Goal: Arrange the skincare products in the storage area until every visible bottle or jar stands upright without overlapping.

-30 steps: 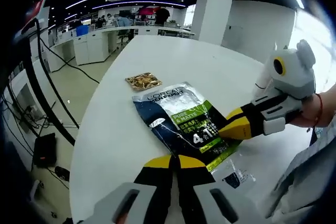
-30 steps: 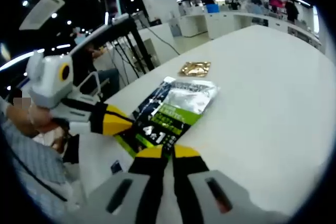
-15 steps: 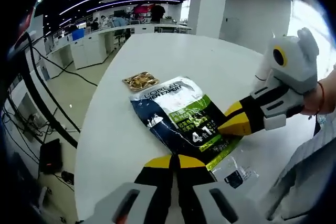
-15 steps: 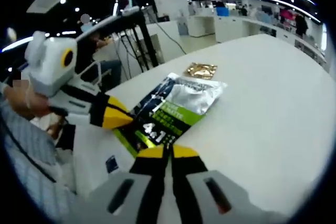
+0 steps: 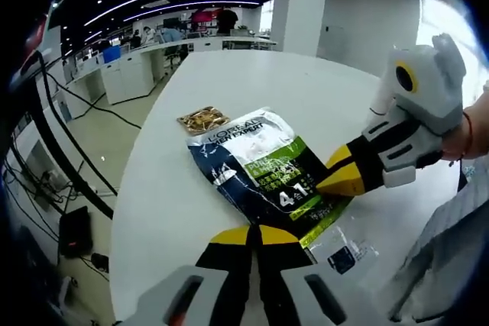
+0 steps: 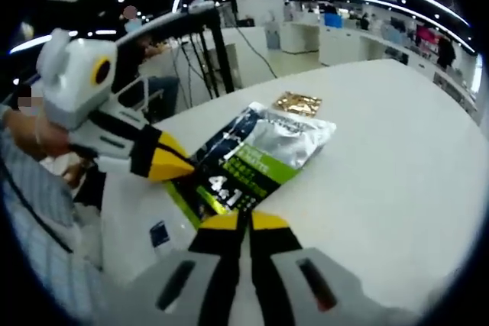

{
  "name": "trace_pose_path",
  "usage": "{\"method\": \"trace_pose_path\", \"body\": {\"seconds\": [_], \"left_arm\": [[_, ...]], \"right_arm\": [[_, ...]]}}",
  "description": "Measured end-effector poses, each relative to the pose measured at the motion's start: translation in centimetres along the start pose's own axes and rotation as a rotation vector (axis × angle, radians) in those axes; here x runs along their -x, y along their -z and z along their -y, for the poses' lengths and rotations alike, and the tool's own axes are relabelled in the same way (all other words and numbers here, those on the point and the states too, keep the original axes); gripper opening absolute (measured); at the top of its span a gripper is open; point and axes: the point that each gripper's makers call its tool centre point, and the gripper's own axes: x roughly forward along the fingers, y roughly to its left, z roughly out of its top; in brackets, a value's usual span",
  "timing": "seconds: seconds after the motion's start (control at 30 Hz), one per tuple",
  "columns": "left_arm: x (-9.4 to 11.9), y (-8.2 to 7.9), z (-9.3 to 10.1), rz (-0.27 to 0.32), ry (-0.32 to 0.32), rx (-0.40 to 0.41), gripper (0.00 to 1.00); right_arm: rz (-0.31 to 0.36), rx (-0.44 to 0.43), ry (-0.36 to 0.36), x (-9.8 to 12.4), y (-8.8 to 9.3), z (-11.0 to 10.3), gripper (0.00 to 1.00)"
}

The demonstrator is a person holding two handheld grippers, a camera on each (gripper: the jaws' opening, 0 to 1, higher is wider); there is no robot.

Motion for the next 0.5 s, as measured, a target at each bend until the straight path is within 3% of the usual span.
{"method": "trace_pose_path", "body": {"seconds": [0.5], "left_arm": [[0.07, 0.05, 0.03, 0.026, 0.000, -0.010, 0.02]], "right_arm": [[-0.008, 0.007, 0.005, 0.02, 0.05, -0.03, 0.02]]}}
